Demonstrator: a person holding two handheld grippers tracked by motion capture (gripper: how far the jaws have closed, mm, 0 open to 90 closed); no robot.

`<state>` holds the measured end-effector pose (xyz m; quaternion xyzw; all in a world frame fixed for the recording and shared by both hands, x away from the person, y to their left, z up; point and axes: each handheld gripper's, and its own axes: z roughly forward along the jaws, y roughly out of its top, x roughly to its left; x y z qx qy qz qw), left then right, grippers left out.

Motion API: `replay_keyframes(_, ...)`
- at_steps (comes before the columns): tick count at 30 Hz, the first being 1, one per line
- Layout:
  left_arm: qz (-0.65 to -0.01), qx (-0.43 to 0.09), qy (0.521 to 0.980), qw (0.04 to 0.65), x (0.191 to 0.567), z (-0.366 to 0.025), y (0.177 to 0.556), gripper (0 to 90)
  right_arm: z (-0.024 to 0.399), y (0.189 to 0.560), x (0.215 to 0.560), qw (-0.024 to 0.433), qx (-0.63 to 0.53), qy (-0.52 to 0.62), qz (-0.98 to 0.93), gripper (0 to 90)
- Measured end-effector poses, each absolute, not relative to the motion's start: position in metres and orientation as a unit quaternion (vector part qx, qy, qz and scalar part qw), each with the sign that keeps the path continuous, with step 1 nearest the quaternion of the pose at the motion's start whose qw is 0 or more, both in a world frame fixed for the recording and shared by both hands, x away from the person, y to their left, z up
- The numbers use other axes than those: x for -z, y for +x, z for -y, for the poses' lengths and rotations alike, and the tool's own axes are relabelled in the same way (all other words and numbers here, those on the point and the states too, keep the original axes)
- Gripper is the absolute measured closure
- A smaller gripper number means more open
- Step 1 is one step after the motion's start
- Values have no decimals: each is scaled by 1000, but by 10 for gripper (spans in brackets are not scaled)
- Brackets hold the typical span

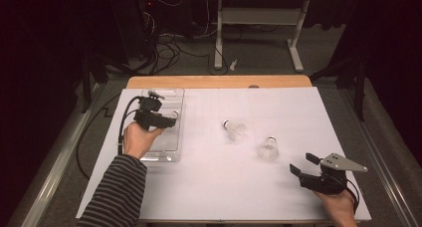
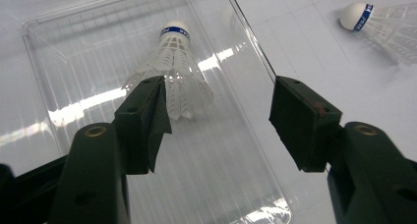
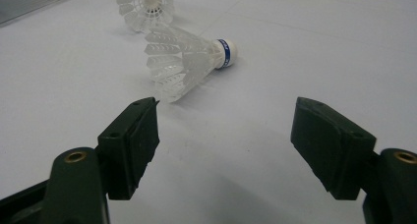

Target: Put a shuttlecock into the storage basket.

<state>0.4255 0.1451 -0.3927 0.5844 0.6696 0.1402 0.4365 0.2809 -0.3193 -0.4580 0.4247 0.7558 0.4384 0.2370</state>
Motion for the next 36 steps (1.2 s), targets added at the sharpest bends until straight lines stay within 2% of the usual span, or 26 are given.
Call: replay_keyframes(36, -641, -131, 593, 470, 383, -145, 398, 421, 319, 281, 458, 237, -436, 424, -757, 271)
